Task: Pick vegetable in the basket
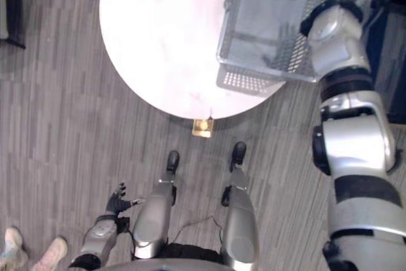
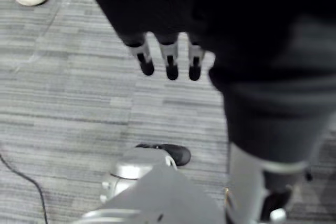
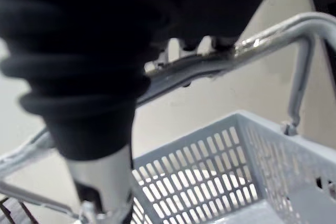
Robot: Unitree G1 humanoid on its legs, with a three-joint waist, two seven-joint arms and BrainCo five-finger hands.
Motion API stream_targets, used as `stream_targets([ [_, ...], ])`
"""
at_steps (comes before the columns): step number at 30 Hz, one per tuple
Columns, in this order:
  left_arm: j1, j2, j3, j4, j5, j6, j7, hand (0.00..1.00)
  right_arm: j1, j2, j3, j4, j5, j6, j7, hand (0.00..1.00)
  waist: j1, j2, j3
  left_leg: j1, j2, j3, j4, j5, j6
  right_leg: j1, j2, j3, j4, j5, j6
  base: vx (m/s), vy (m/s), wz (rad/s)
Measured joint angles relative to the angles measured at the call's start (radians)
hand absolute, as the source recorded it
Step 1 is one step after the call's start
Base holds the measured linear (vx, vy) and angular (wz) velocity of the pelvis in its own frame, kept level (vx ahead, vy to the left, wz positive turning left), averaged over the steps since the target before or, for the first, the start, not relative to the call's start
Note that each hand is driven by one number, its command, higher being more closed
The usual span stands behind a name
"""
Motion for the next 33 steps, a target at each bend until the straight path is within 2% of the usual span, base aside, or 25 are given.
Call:
stream_targets([
  [7,-0.06,-0.001,-0.06,0.02,-0.024,-0.016,0.003,0.0,-0.034,-0.077,0.089,0.043,-0.093,0.007,0.006,1.0,0.01,0.011,0.004,-0.067,-0.01,-0.056,0.032,0.008,-0.006,-0.023,-0.006,-0.005,0.0,0.007,0.011,-0.05,0.012,0.2],
  [13,-0.065,-0.003,-0.081,0.013,-0.028,-0.017,-0.006,0.0,0.003,-0.117,0.127,0.052,-0.109,-0.005,0.075,1.0,0.012,0.021,0.004,-0.045,-0.01,-0.096,0.028,0.026,-0.014,0.02,-0.005,-0.042,0.0,-0.009,-0.01,-0.03,-0.015,0.17],
  [17,-0.054,-0.001,-0.086,-0.003,-0.017,-0.012,-0.025,0.0,0.154,-0.118,0.075,0.027,-0.109,-0.016,0.133,1.0,0.009,0.015,0.001,0.039,-0.015,-0.106,0.007,0.031,-0.011,0.111,-0.013,-0.056,0.0,-0.036,-0.029,-0.01,0.013,0.18],
  [20,-0.039,0.002,-0.088,-0.008,0.016,-0.004,-0.045,0.0,0.301,-0.1,-0.025,-0.034,-0.104,-0.017,0.152,1.0,0.005,-0.001,-0.013,0.094,-0.016,-0.098,-0.016,0.034,-0.009,0.148,-0.017,-0.052,0.01,-0.057,-0.031,0.01,0.002,-0.03],
  [23,-0.026,0.018,-0.097,-0.007,0.031,0.019,-0.054,0.0,0.476,-0.028,-0.17,-0.098,-0.055,-0.015,0.167,1.0,-0.01,-0.035,-0.049,0.155,-0.013,-0.068,-0.04,0.034,-0.007,0.18,-0.016,-0.028,0.013,-0.063,-0.025,0.06,0.003,-0.27],
  [25,-0.013,0.024,-0.097,-0.007,0.059,0.027,-0.071,0.0,0.616,0.049,-0.239,-0.164,-0.007,-0.009,0.173,1.0,-0.04,-0.073,-0.093,0.189,-0.011,-0.027,-0.043,0.023,-0.003,0.183,-0.014,0.011,0.029,-0.067,-0.02,0.06,0.033,-0.51],
  [27,0.0,0.04,-0.092,-0.006,0.087,0.036,-0.091,0.0,0.829,0.17,-0.319,-0.32,0.04,0.007,0.172,1.0,-0.067,-0.123,-0.129,0.27,-0.007,0.082,-0.037,-0.01,0.006,0.191,-0.002,0.101,0.049,-0.068,-0.018,0.07,0.068,-1.23],
  [28,0.003,0.04,-0.088,-0.005,0.101,0.041,-0.092,0.0,0.878,0.201,-0.333,-0.362,0.062,0.009,0.169,1.0,-0.078,-0.134,-0.138,0.289,-0.005,0.116,-0.033,-0.021,0.008,0.191,0.001,0.128,0.057,-0.07,-0.016,0.04,0.083,-1.41],
  [29,0.008,0.039,-0.081,0.002,0.124,0.05,-0.093,0.0,0.963,0.249,-0.349,-0.428,0.096,0.011,0.165,1.0,-0.113,-0.15,-0.162,0.314,-0.001,0.164,-0.023,-0.039,0.014,0.188,0.005,0.152,0.062,-0.074,-0.014,0.02,0.06,-1.66],
  [30,0.01,0.037,-0.064,0.024,0.142,0.054,-0.094,0.0,1.072,0.31,-0.38,-0.51,0.138,0.016,0.156,1.0,-0.135,-0.164,-0.198,0.355,0.009,0.261,-0.016,-0.062,0.022,0.173,-0.008,0.094,0.076,-0.137,-0.035,0.02,0.059,-1.7],
  [31,0.006,0.03,-0.045,0.038,0.147,0.056,-0.094,0.0,1.114,0.336,-0.399,-0.54,0.15,0.013,0.154,1.0,-0.146,-0.155,-0.204,0.374,0.024,0.307,-0.014,-0.064,0.021,0.169,-0.013,0.011,0.104,-0.172,-0.05,0.01,0.041,-1.89],
  [32,0.012,0.018,-0.018,0.047,0.161,0.066,-0.093,0.0,1.194,0.385,-0.427,-0.574,0.169,0.007,0.151,1.0,-0.165,-0.14,-0.219,0.416,0.054,0.378,-0.017,-0.076,0.013,0.154,-0.038,-0.133,0.194,-0.206,-0.106,0.14,0.072,-1.86],
  [33,0.038,0.03,0.02,0.055,0.168,0.073,-0.092,0.0,1.302,0.438,-0.443,-0.587,0.178,0.007,0.151,1.0,-0.179,-0.158,-0.263,0.482,0.062,0.476,-0.025,-0.095,-0.009,0.161,-0.069,-0.253,0.258,-0.212,-0.119,0.17,0.048,-2.0],
])
